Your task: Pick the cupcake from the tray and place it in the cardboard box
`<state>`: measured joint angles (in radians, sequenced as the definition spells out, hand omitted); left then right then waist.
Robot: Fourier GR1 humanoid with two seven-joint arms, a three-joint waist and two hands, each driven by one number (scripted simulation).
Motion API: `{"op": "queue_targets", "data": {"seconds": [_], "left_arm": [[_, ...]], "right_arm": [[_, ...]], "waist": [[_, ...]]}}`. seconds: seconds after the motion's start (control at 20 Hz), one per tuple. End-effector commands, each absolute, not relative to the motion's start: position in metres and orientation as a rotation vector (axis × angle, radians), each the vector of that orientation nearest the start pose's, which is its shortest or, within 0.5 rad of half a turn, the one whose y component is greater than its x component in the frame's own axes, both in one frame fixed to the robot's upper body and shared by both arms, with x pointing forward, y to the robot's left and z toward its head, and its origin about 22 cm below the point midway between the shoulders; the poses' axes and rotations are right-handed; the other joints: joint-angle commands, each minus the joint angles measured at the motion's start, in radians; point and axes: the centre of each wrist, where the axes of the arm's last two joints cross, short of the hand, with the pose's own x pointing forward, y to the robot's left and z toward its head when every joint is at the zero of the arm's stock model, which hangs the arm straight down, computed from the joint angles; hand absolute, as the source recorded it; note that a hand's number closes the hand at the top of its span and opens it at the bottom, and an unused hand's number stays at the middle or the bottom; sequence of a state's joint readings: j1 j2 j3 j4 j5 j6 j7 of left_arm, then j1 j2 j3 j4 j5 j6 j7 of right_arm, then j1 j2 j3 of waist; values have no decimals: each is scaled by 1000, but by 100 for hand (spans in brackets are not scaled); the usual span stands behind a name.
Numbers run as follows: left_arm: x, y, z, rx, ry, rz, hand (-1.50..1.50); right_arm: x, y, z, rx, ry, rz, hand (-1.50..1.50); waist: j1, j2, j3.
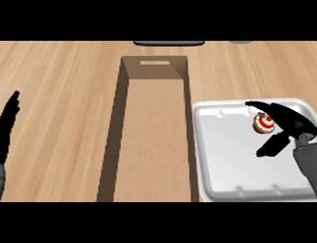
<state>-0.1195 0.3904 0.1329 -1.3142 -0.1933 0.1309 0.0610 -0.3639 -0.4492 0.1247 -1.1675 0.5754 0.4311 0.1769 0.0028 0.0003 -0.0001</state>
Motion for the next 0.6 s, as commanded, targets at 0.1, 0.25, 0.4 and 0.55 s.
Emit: {"op": "queue_targets", "data": {"seconds": [0.1, 0.25, 0.4, 0.55], "left_arm": [[248, 353, 19, 638, -1370, -211, 0], [265, 362, 24, 632, -1367, -215, 0], [253, 360, -3, 657, -1368, -214, 0], [277, 353, 24, 633, -1393, -233, 0]], "right_arm": [[325, -306, 20, -681, -1084, 1114, 150], [349, -299, 22, -746, -1075, 1114, 150], [351, -293, 30, -828, -1131, 1067, 150], [364, -295, 44, -627, -1308, 1423, 150]], "waist": [[10, -2, 1], [7, 1, 1], [3, 0, 0], [33, 11, 3]]}}
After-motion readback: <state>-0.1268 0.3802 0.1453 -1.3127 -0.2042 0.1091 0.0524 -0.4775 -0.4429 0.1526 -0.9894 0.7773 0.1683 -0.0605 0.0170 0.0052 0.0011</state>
